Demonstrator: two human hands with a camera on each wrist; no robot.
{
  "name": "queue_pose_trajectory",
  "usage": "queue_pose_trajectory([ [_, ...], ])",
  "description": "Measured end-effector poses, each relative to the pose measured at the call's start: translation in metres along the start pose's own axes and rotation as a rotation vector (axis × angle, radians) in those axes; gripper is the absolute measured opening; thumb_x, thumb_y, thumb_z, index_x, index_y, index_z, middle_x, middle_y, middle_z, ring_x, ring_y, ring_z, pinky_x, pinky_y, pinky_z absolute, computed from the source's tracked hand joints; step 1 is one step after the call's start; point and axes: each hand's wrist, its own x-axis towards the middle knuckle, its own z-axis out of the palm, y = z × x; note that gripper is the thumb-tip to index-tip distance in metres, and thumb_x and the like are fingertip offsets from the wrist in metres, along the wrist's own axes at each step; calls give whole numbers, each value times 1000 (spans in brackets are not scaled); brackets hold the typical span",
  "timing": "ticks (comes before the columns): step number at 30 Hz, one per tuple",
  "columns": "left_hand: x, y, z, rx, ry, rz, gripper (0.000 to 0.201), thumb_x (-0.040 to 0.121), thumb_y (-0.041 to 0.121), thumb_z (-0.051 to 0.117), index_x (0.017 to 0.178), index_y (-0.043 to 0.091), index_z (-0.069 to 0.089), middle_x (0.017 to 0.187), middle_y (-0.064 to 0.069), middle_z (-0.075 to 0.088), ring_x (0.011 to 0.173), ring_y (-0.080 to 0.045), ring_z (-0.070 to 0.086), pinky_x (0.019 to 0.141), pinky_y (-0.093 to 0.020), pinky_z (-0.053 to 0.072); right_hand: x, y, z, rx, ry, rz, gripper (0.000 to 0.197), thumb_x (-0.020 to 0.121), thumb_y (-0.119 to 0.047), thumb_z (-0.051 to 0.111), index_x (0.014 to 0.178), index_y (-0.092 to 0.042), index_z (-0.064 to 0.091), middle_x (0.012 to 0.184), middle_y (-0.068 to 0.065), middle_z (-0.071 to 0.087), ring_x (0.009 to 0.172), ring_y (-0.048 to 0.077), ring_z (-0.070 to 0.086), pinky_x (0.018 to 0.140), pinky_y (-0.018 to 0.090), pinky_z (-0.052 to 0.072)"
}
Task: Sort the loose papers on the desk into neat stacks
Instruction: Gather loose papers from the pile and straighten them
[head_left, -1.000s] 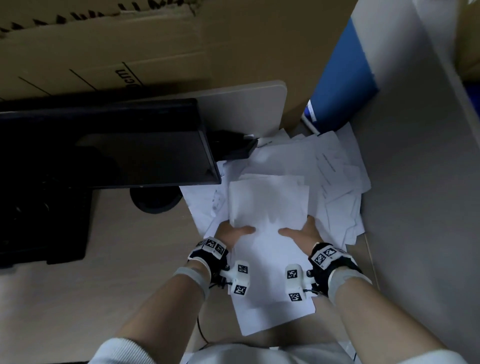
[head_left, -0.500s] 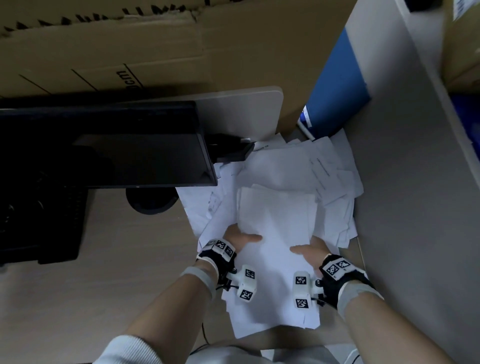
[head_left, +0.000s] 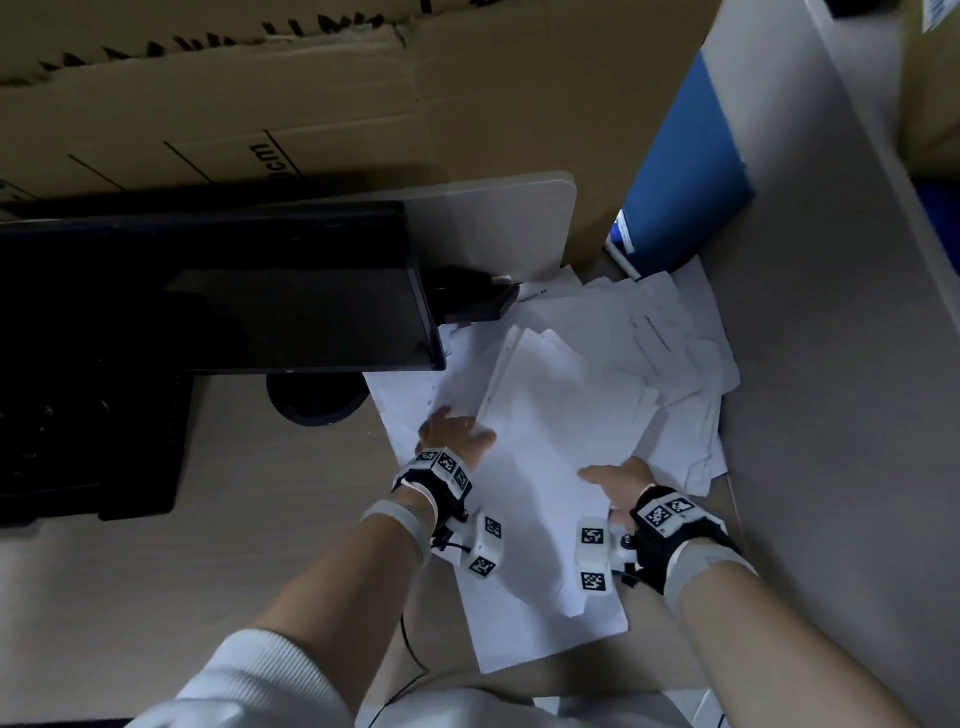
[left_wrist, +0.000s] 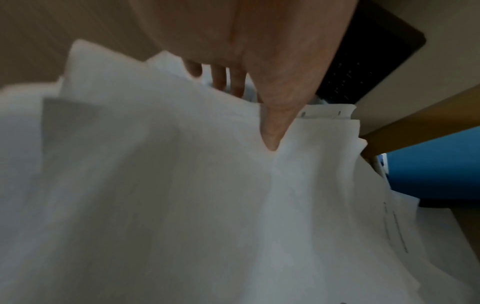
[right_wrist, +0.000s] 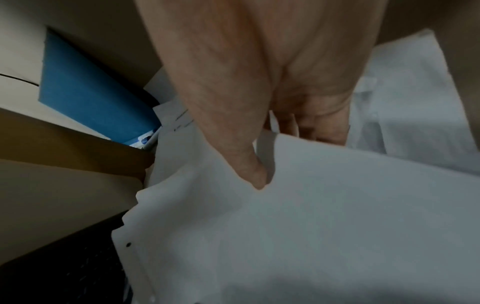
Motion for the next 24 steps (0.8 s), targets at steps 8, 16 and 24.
queue_pose_trajectory([
  [8, -8, -7, 20, -352, -112, 5, 74, 85, 31, 75, 147, 8, 41, 142, -6, 51, 133, -29, 50, 110, -35, 40, 5, 4, 1, -33, 28, 1, 73, 85, -27, 77, 136, 11, 41, 94, 16, 60, 77, 29, 55, 73, 35, 46],
  [16, -1, 12, 38, -515, -171, 39, 93, 64, 53, 76, 139, 7, 49, 138, -10, 58, 124, -30, 57, 108, -43, 44, 0, 6, -18, 52, 165, -85, 71, 88, -14, 73, 146, 4, 36, 146, 18, 47, 131, 35, 47, 109, 41, 38],
  [24, 14, 55, 30, -469, -44, 44, 55, 87, 33, 74, 132, 8, 55, 148, -12, 45, 137, -28, 43, 108, -31, 37, 14, -38, -43, -43, 153, -233, 63, 76, -20, 78, 133, -6, 55, 132, 15, 60, 115, 32, 60, 102, 42, 48],
])
